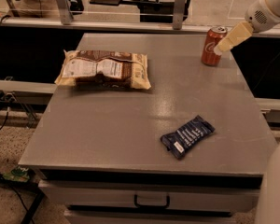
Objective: Move coke can near rxbar blueberry
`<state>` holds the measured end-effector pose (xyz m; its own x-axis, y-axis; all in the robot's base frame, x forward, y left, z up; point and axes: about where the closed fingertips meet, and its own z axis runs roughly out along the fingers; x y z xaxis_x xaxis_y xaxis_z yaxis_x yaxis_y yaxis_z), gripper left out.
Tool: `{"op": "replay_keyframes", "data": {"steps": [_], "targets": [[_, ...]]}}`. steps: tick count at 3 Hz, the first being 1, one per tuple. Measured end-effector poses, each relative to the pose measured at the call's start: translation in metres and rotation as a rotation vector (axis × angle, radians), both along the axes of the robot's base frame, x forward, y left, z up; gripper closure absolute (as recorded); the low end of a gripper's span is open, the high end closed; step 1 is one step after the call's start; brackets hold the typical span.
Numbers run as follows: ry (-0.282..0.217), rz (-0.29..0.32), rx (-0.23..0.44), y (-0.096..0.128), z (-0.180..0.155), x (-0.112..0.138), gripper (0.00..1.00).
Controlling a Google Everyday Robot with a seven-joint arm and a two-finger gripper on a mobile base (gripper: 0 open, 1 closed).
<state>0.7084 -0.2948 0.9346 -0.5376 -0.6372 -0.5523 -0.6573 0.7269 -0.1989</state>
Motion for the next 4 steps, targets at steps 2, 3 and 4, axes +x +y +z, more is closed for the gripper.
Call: {"op": "replay_keyframes", "data": {"steps": [2, 3, 4], "targets": [[-0.003, -0.055, 0.075, 0.005, -0.022, 0.04, 0.0], [0.006, -0.056, 0.099, 0.01, -0.027, 0.047, 0.12], [0.018, -0.032, 0.129, 0.018, -0.023, 0.043, 0.43]]}}
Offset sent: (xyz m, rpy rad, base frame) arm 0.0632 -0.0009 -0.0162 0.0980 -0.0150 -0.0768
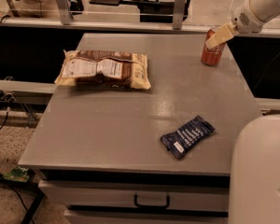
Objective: Move coke can near rxbar blueberry
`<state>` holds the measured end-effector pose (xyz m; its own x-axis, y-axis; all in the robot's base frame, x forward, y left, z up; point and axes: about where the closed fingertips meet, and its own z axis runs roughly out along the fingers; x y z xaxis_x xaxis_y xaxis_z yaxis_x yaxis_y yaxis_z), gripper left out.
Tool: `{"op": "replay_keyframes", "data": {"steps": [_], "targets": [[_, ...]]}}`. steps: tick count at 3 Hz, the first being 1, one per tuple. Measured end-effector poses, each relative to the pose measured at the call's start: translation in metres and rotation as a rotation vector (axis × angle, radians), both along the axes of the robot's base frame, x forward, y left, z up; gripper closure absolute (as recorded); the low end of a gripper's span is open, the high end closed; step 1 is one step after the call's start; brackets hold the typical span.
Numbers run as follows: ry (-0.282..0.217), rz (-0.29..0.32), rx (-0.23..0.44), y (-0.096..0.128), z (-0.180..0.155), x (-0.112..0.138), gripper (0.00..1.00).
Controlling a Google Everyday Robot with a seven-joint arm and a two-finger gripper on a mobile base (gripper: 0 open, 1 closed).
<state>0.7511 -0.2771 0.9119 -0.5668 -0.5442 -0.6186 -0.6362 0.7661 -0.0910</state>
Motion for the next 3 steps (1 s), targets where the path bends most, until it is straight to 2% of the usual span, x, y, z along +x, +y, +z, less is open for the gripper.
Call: {"op": "replay_keyframes", "data": {"steps": [1, 2, 3], "targets": [[-0.003, 0.023, 0.006, 0.004, 0.006, -0.005, 0.65], [-0.026, 0.105, -0.003, 0.011, 0.024, -0.025, 0.89], [-0.05, 0.214, -0.003, 0.023, 0.048, -0.072, 1.0]]}}
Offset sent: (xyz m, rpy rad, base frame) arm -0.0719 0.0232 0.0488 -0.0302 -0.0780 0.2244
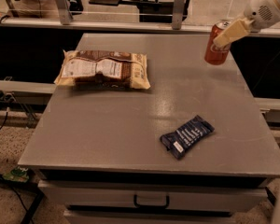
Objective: Move coke can near rxbar blueberry
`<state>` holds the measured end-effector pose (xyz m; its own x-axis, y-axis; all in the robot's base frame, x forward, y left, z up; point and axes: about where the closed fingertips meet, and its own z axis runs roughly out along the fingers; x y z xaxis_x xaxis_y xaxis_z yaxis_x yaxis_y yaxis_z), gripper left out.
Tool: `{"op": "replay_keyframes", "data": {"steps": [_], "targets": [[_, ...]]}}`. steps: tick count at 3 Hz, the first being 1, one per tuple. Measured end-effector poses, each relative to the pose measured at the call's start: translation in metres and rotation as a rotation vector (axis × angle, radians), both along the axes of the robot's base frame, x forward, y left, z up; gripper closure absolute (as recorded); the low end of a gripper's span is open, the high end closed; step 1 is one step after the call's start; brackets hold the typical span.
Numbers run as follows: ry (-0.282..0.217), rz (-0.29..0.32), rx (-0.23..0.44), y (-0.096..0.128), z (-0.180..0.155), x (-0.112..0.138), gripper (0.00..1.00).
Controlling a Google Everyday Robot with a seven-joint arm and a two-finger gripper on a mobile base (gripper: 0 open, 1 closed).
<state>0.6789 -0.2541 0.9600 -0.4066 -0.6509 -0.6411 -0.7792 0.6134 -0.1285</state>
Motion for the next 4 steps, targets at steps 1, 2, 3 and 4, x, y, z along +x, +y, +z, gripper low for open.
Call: {"op": "replay_keyframes", "data": {"steps": [1, 2, 3, 4], "targets": [[0.008, 0.066, -0.002, 0.017, 0.004, -0.044, 1.0], [0.023, 0.123, 0.02, 0.038, -0.001, -0.09, 1.0], [0.041, 0.216, 0.035, 0.067, -0.016, -0.135, 1.0], [0.061, 0.272, 0.048, 0.083, -0.03, -0.157, 1.0]]}}
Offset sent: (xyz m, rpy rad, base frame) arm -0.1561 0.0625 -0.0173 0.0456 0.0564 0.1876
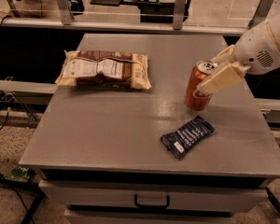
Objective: Move coke can near rxbar blueberry
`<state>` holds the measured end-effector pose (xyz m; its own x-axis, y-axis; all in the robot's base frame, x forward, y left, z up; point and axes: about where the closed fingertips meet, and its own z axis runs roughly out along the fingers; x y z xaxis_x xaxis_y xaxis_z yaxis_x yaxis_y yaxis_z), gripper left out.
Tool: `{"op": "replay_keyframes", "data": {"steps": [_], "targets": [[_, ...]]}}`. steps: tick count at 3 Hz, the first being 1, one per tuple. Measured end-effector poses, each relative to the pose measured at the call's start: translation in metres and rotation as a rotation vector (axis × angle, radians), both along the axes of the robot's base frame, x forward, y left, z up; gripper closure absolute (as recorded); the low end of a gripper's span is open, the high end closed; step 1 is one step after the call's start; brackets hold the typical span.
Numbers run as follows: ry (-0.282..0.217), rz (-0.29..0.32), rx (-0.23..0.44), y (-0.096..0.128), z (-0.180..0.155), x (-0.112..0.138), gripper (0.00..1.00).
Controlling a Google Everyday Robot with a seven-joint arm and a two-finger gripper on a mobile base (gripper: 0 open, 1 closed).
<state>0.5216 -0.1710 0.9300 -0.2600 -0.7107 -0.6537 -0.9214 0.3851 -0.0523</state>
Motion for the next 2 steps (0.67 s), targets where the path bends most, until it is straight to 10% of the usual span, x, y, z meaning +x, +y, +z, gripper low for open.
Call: {"op": "replay_keyframes", "data": {"steps": [2], "targets": [[0.017, 0.033, -0.002, 0.0088, -0.0154, -0.0029, 1.0]]}}
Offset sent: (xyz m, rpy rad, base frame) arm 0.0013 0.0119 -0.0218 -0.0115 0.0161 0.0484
